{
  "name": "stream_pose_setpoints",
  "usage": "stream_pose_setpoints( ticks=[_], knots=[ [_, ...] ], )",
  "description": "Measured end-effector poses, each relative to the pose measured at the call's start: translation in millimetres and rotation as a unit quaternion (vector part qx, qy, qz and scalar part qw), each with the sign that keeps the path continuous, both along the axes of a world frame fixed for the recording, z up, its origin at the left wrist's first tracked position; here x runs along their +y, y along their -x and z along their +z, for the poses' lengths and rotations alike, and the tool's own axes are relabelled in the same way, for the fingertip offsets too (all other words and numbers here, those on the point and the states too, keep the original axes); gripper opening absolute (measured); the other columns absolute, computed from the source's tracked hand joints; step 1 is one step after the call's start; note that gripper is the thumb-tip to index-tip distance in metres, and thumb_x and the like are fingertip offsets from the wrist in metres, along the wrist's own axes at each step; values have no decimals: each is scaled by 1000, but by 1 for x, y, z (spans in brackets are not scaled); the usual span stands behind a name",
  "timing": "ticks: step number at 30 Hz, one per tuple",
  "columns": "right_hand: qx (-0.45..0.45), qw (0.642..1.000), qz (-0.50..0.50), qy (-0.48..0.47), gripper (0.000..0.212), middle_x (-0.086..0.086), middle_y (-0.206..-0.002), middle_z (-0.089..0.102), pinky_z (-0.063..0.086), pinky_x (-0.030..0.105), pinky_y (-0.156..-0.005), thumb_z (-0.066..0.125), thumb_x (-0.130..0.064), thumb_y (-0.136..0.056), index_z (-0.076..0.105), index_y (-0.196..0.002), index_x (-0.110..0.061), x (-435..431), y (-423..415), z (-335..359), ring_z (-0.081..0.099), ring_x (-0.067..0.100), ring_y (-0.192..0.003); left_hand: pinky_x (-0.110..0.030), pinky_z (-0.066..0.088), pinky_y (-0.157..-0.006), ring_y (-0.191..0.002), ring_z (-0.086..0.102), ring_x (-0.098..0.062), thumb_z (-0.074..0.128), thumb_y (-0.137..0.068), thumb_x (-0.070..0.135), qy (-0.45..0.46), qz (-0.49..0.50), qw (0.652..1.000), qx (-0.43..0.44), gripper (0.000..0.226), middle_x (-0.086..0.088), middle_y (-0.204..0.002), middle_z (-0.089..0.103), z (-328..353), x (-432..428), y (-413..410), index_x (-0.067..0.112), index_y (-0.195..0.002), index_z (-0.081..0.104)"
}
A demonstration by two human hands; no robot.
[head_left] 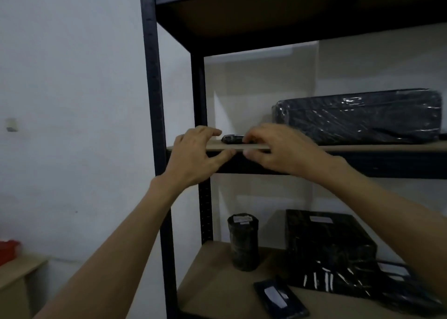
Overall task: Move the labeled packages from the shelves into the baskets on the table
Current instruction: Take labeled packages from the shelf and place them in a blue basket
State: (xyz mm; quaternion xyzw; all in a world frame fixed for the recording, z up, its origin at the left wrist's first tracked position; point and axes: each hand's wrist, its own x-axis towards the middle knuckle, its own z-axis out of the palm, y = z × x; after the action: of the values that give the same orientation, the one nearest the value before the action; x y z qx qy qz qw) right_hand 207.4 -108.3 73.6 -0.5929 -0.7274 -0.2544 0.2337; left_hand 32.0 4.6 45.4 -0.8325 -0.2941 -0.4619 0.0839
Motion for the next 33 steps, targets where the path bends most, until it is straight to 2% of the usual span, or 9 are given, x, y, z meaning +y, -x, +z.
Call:
stream_pose_setpoints(
  ticks=[6, 11, 14, 18, 22, 24, 26, 30, 33],
  knots=[
    [19, 999, -26, 10, 22, 2, -114, 63, 49, 38, -88, 53, -35, -91, 60, -108, -24, 75, -14, 31, 57, 17, -99, -34, 28, -105, -123, 45, -13, 27, -75, 80, -18, 2, 999, 52, 84, 3, -134, 54, -14, 54, -9, 23, -132, 51],
    [26, 990, -103, 90, 28, 9, -117, 61, 43, 32, -80, 47, -35, -95, 59, -112, -15, 125, -13, 43, 52, 20, -93, -29, 39, -70, -73, 57, -11, 30, -80, 78, -121, 3, 993, 7, 73, 5, -82, 68, -18, 71, -15, 19, -98, 69],
    [74, 966, -209, 134, 51, 15, -116, 58, 43, 33, -74, 37, -48, -97, 52, -122, -6, 149, -10, 48, 53, 25, -83, -23, 29, -68, -69, 58, -13, 33, -84, 75, -173, -7, 983, -53, 69, 4, -75, 67, -27, 80, -19, 16, -85, 69],
    [61, 940, -302, 147, 73, 19, -136, 48, 43, 37, -85, 27, -60, -95, 40, -136, -1, 172, -7, 52, 55, 34, -114, -28, 37, -68, -68, 59, -16, 43, -84, 71, -210, -20, 972, -98, 62, 2, -73, 66, -34, 90, -25, 14, -77, 67],
    [58, 914, -350, 196, 82, 14, -148, 38, 37, 39, -104, 29, -70, -89, 34, -143, -8, 188, -10, 54, 47, 31, -127, -35, 45, -69, -71, 61, -18, 42, -84, 71, -215, -23, 970, -106, 63, 0, -74, 66, -36, 93, -27, 13, -77, 66],
    [102, 907, -335, 233, 77, 13, -145, 41, 41, 34, -95, 40, -65, -89, 41, -139, -7, 190, -12, 55, 48, 31, -125, -37, 46, -70, -72, 61, -19, 41, -84, 72, -214, -19, 971, -107, 64, 0, -75, 66, -37, 94, -28, 14, -77, 66],
    [158, 911, -300, 234, 69, 15, -135, 51, 40, 31, -77, 53, -57, -87, 50, -130, -3, 192, -16, 56, 56, 31, -108, -38, 45, -69, -72, 61, -20, 41, -84, 72, -215, -19, 971, -108, 64, 0, -74, 65, -37, 94, -28, 14, -76, 65],
    [253, 918, -230, 198, 76, 13, -115, 54, 45, 34, -71, 71, -51, -76, 49, -125, 2, 195, -23, 58, 52, 24, -83, -39, 45, -69, -72, 60, -21, 39, -84, 73, -222, -14, 969, -109, 64, -1, -75, 64, -38, 95, -29, 14, -76, 64],
    [299, 932, -124, 163, 49, 4, -94, 51, 40, 28, -54, 77, -26, -76, 50, -113, -8, 190, -27, 63, 45, 13, -71, -41, 44, -69, -73, 59, -22, 39, -85, 72, -231, -8, 967, -110, 64, -2, -75, 63, -39, 95, -29, 14, -75, 62]
  ],
)
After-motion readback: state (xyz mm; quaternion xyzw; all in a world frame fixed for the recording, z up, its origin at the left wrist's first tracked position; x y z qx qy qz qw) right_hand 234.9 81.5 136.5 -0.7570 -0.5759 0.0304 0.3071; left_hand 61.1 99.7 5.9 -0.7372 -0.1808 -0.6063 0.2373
